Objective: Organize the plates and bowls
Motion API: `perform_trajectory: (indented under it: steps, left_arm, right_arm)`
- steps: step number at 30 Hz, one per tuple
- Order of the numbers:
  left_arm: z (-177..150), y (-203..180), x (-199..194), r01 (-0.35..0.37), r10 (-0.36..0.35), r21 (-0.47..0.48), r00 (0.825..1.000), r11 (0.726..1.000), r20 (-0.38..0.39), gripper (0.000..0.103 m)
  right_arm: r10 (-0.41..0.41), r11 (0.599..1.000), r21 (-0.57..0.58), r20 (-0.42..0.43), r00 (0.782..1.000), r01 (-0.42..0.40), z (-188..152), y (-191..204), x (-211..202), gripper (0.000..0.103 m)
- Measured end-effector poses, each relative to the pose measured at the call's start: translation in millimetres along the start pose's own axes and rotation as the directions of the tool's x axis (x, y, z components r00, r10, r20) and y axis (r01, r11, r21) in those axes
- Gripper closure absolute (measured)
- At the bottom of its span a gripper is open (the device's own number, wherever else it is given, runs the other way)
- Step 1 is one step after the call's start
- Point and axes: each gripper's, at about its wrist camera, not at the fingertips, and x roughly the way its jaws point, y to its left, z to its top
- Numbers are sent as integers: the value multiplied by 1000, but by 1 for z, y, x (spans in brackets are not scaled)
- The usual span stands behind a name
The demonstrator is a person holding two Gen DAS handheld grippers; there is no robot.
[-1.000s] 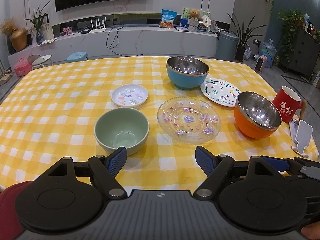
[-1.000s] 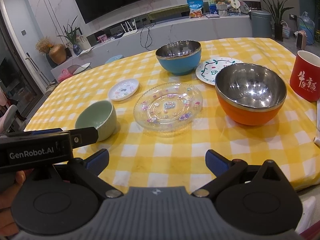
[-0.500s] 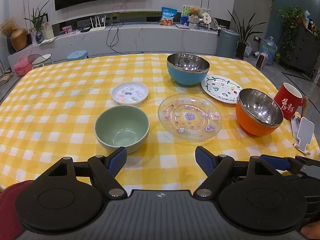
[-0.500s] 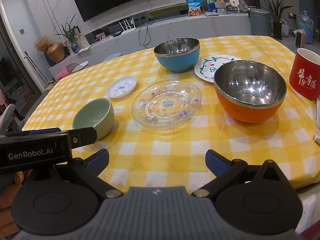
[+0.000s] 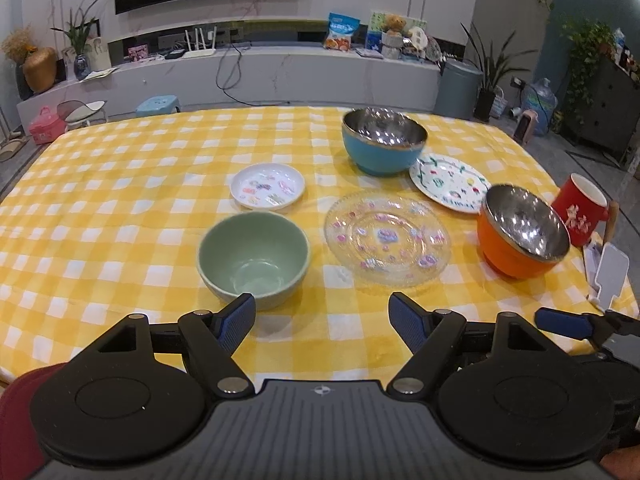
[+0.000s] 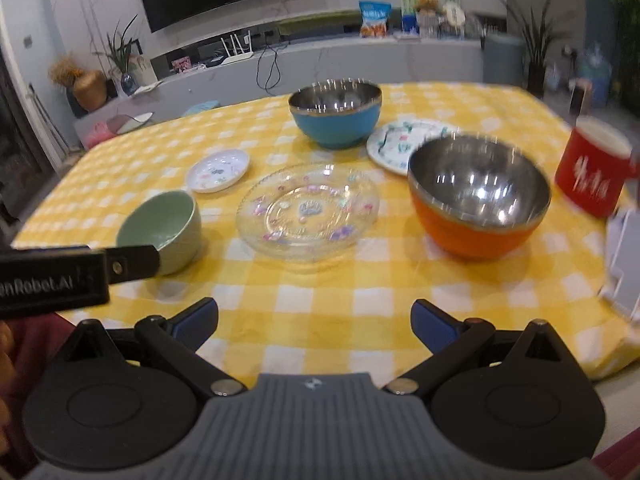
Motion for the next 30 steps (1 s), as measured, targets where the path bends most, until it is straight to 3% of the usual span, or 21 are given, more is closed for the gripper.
perform_trajectory:
  steps: [7, 14, 23, 30]
  left_arm:
    - [7, 12, 0, -43, 43, -46, 999, 998, 12, 17]
    - [16, 22, -4, -56, 58, -51, 998, 997, 30, 18]
    - [38, 34, -11, -68, 73, -120, 997, 990, 37, 17]
    - [62, 30, -17, -88, 94, -121, 995, 989, 41, 18]
  right_arm:
    - [-8, 1000, -30, -19, 1000, 8, 7, 11, -6, 3]
    - [59, 998, 18, 54, 997, -60, 22, 7, -23, 3]
    - [72, 991, 102, 120, 990, -85, 48, -17, -39, 3]
    - [61, 994, 82, 171, 983, -76, 69, -32, -55, 3]
